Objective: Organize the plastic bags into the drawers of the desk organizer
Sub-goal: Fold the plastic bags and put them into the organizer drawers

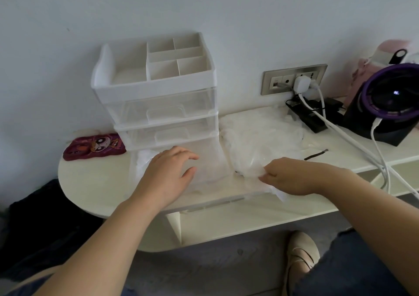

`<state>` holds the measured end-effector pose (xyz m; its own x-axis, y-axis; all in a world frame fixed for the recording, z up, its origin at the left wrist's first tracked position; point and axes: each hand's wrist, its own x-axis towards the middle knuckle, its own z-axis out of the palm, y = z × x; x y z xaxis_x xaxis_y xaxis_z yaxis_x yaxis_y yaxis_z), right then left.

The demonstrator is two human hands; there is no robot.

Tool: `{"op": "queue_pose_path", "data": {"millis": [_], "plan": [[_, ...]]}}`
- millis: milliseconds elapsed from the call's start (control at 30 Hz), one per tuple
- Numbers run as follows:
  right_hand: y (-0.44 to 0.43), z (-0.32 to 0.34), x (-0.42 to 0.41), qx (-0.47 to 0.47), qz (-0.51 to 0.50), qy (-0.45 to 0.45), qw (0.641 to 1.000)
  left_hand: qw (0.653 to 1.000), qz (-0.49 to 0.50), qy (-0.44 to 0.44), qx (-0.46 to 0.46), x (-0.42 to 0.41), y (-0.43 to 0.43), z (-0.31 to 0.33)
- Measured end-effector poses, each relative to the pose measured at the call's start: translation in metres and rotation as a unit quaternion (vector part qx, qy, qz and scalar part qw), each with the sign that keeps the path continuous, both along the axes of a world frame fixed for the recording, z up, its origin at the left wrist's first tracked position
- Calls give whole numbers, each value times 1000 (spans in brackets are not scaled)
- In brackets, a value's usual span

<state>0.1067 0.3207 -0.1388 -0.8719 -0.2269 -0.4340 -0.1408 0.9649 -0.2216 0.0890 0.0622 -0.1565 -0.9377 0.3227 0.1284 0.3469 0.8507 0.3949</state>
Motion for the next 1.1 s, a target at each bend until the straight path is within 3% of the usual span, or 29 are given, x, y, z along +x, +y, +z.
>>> {"op": "queue_pose_path", "data": {"millis": [100,200,267,333,433,500,700,767,867,933,1033,1100], "plan": [[6,26,3,-105,-48,33,993,1000,-19,13,21,3,4,7],[-3,50,5,-316,-127,62,938,991,-37,-17,131,11,12,18],[-21,57,5,-436,-152,56,885,959,-50,-91,262,16,17,27],[-44,56,6,-491,-149,72,856,905,-73,-170,384,19,18,33],[-76,49,5,-515,-98,100,846,821,-105,-261,498,18,9,39],[-90,46,3,-521,-57,87,847,783,-112,-285,541,17,0,44],[-114,35,-4,-378,143,154,902,769,7,-271,579,15,-22,46],[-118,35,-10,-356,126,188,907,762,49,-264,589,14,-28,46],[-111,41,-25,-389,24,248,887,756,41,-280,590,12,-43,52],[-101,44,-35,-396,2,200,896,754,16,-306,581,11,-54,56],[-93,41,-44,-380,12,29,925,751,-11,-353,558,9,-70,57],[-92,39,-45,-396,26,-14,918,754,-14,-380,536,7,-79,57]]}}
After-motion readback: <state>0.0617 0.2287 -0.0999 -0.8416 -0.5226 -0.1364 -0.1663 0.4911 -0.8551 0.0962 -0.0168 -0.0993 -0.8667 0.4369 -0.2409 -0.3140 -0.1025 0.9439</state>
